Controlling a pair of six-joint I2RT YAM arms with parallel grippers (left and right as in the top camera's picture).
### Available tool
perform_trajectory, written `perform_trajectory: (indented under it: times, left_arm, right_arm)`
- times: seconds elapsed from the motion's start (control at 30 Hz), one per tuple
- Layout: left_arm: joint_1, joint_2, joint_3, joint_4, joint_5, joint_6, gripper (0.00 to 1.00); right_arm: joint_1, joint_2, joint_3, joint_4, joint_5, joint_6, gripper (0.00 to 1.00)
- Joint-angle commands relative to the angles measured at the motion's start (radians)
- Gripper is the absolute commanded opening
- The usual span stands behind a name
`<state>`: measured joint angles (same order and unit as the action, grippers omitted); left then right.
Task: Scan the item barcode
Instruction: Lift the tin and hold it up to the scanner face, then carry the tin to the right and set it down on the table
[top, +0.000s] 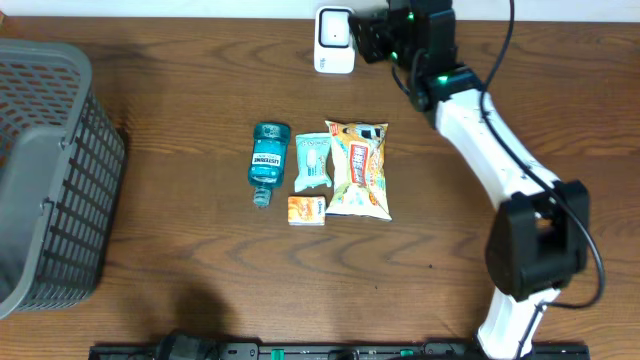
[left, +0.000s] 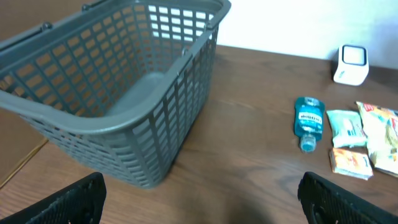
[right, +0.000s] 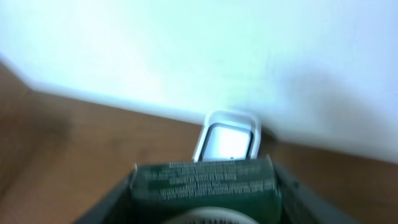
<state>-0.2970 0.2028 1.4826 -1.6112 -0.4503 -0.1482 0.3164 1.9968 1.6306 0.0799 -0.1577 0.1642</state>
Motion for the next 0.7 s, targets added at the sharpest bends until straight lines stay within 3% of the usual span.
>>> perform_trajectory:
  times: [0.0, 0.03, 0.13, 0.4, 0.67]
  left_arm:
    - [0.001, 0.006, 0.001, -0.078, -0.007, 0.017, 0.98]
    - [0.001, 0.006, 0.001, -0.078, -0.007, 0.017, 0.98]
    - [0.001, 0.006, 0.001, -0.078, -0.007, 0.017, 0.98]
    - [0.001, 0.006, 0.001, -0.078, -0.007, 0.017, 0.98]
    - [0.001, 0.006, 0.001, -0.078, -0.007, 0.017, 0.98]
  right_arm:
    - [0.026, 0.108, 0.010, 0.203, 0.132, -0.024, 0.25]
    - [0.034, 0.150, 0.014, 0.332, 0.133, -0.024, 0.28]
    - [0.045, 0.241, 0.071, 0.438, 0.151, -0.023, 0.29]
    - [0.072, 0.581, 0.516, 0.308, 0.189, -0.001, 0.30]
    - [0.090, 0.616, 0.576, 0.238, 0.202, 0.000, 0.28]
